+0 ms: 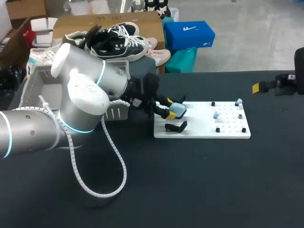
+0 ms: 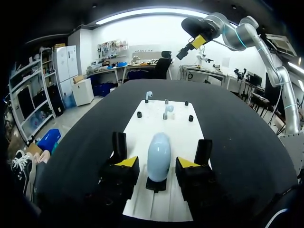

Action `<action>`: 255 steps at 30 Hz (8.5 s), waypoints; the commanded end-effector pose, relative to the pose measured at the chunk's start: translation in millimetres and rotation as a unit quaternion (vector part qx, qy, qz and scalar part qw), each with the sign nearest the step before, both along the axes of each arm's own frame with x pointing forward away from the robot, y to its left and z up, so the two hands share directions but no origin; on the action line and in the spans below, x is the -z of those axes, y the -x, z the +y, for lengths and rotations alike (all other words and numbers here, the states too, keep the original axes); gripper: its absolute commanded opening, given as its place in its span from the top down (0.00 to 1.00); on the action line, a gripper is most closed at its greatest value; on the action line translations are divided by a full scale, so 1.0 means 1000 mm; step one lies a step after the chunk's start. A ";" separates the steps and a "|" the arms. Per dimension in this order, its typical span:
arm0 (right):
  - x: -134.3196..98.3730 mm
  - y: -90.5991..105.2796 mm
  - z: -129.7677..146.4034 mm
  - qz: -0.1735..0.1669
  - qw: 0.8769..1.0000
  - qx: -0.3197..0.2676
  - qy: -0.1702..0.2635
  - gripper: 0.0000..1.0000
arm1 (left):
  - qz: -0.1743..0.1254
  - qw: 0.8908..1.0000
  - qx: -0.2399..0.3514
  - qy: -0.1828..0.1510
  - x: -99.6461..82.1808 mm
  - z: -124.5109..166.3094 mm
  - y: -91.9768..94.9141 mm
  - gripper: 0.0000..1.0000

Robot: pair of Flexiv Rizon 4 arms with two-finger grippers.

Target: Pick up each earbud case from the left stands, insert the matching earbuds, close the lid, and place the case in the box.

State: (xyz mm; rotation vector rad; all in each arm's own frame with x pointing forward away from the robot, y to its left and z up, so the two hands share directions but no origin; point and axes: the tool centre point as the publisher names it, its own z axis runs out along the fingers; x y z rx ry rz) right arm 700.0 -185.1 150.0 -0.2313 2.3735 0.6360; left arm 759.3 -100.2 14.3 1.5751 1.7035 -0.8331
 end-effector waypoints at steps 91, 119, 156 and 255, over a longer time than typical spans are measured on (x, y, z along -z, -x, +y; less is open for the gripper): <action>0.025 -0.026 0.096 0.004 0.979 -0.203 0.027 0.00 | -0.034 0.991 0.023 0.125 -0.095 -0.095 0.024 1.00; -0.001 -0.037 0.073 -0.026 0.979 -0.194 0.054 0.00 | -0.021 0.989 0.001 0.144 -0.085 -0.083 0.031 1.00; 0.012 -0.044 0.095 -0.022 0.975 -0.219 0.041 0.00 | -0.020 0.987 0.036 0.154 -0.090 -0.093 0.035 1.00; 0.115 -0.086 0.028 0.099 0.953 -0.094 0.271 0.48 | -0.077 0.970 0.021 0.229 -0.096 -0.081 -0.020 1.00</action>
